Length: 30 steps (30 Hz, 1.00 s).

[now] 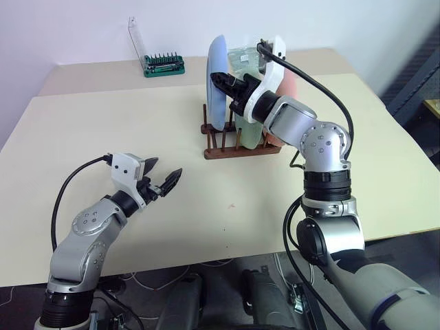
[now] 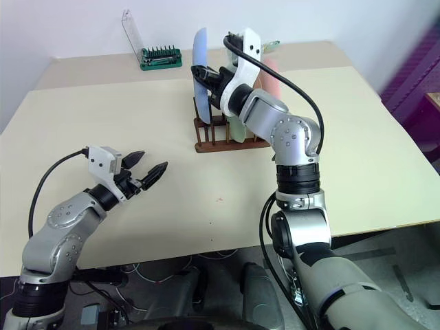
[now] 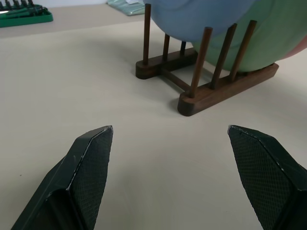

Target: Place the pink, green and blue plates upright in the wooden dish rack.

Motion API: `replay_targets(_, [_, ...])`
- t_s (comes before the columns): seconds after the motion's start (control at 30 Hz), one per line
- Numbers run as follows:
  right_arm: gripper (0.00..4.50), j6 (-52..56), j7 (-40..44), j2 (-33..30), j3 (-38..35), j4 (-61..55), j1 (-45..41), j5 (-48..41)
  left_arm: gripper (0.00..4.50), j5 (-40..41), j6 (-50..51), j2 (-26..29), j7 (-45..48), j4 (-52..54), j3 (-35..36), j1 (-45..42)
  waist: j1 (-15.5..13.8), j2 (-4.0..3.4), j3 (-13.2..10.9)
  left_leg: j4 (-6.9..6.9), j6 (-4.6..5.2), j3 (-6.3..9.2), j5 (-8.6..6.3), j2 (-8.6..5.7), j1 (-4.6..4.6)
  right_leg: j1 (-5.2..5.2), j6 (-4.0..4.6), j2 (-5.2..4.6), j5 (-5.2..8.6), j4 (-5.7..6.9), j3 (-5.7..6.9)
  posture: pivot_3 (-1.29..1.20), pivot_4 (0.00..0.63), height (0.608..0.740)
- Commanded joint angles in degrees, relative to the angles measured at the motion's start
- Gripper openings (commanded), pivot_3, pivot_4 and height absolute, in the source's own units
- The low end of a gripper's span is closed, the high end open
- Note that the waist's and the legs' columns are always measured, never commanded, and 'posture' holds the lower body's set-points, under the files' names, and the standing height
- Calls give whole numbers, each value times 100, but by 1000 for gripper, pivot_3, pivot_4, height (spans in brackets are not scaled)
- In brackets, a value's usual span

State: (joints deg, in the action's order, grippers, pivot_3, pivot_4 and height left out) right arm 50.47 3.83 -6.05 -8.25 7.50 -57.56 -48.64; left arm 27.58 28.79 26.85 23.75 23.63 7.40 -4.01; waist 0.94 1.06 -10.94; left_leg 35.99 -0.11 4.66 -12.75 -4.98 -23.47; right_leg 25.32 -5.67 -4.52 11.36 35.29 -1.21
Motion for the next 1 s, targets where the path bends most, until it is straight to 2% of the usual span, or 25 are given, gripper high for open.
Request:
replay_targets(0.03, [1477, -6, 127, 17, -22, -128, -118, 87, 3990, 11, 28, -11, 38, 261, -17, 51, -5, 0, 0, 0, 0, 0, 0, -1, 0, -1, 0, -1, 0, 0, 0, 0, 150, 740])
replay_targets(0.23, [4443, -513, 721, -316, 519, -480, -177, 914, 3990, 3, 61, -69, 57, 270, -64, 34, -4, 0, 0, 0, 0, 0, 0, -1, 0, 0, 0, 3, 0, 0, 2, 0, 150, 740])
replay_targets(0.4, [4443, -1683, 1793, -1126, 1075, -1052, -210, 1934, 3990, -14, 68, -112, 72, 206, -137, -65, -15, -1, -1, 0, 0, 0, 0, -2, 0, -2, -1, 6, 0, -2, 3, 0, 150, 740])
replay_targets(0.57, [4443, -2386, 3098, -2086, 301, -1454, 212, 1596, 3990, -114, 34, -70, 102, 68, -142, -104, -33, 1, 0, 5, 3, 3, -2, -3, 0, -13, -3, 6, 0, -11, 12, 0, 150, 740])
replay_targets(0.67, [4443, -2227, 4073, -3252, -599, -1175, 1268, 1337, 3990, -280, -100, 1, 175, -102, -91, 21, -84, 9, 4, 11, 7, 16, -5, -2, 3, -35, -3, 2, 1, -25, 27, 0, 150, 740])
replay_targets(0.77, [4443, -2265, 4942, -4055, -984, -1094, 2688, 1319, 3990, -419, -239, 49, 212, -309, -21, 70, -170, 5, 2, 17, 24, 15, -15, -4, 12, -61, 11, -8, 16, -44, 33, 0, 150, 740])
replay_targets(0.87, [4443, -2541, 5045, -4166, -859, -727, 3341, 1671, 3990, -595, -343, 86, 185, -530, 8, 61, -81, -28, -7, 16, 30, -10, -18, 4, 18, -62, 11, -11, 19, -59, 11, 0, 150, 740])
replay_targets(1.0, [4443, -3031, 4980, -4043, -526, -380, 3456, 2238, 3990, -692, -413, 106, 224, -555, 32, 143, 10, -34, -4, 14, 28, -37, -19, 26, 32, -59, 12, -10, 18, -51, 9, 0, 150, 740])
